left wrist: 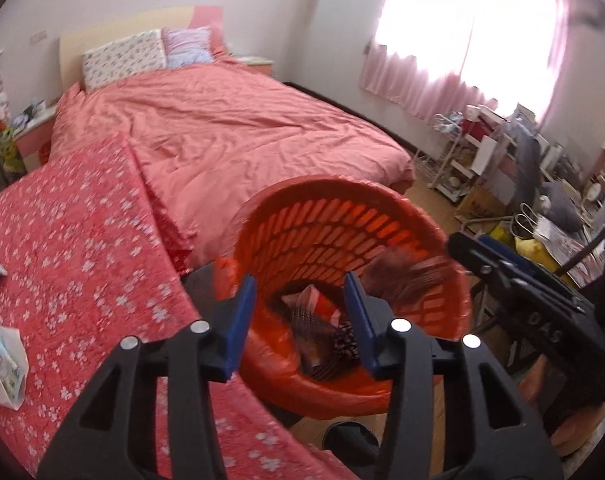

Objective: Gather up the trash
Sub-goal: 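Return to the bed and grasp the pale green cloth with the left tool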

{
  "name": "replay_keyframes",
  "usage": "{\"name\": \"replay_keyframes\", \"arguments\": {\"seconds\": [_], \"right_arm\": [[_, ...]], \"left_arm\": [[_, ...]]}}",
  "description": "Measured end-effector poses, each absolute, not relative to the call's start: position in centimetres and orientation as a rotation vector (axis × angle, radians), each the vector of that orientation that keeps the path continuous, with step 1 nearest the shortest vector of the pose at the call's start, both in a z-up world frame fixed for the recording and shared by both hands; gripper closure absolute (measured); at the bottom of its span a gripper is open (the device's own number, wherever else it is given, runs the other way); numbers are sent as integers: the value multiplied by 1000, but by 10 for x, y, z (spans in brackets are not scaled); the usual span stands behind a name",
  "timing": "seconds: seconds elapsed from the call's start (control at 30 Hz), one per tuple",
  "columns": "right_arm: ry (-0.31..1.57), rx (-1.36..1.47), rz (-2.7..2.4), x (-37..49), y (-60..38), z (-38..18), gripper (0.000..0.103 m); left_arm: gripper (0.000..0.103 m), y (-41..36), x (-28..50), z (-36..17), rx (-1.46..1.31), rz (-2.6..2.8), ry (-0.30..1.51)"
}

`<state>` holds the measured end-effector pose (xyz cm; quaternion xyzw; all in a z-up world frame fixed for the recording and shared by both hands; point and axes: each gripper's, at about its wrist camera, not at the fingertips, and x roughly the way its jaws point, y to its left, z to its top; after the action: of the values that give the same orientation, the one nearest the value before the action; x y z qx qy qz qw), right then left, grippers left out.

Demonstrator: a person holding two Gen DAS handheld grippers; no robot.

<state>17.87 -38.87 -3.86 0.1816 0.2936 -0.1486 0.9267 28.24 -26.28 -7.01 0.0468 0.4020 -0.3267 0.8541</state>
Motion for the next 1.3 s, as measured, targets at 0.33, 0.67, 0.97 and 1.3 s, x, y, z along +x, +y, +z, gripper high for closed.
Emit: {"name": "replay_keyframes", "arguments": {"seconds": [0.33,0.67,0.97,1.3], "right_arm": [[599,254,-299,178,-354,-25,27],[628,150,-152,192,-273,-14,25],[688,82,-51,211,-207,-26,25],[733,39,2,220,-175,-36,25]], "left_arm": [[40,-181,275,-58,101,-527,790],[31,-28,274,-56,68,-207,746],[31,74,317,-90,-102,-45,873],[53,64,337,-103,-134,-103,916]]}}
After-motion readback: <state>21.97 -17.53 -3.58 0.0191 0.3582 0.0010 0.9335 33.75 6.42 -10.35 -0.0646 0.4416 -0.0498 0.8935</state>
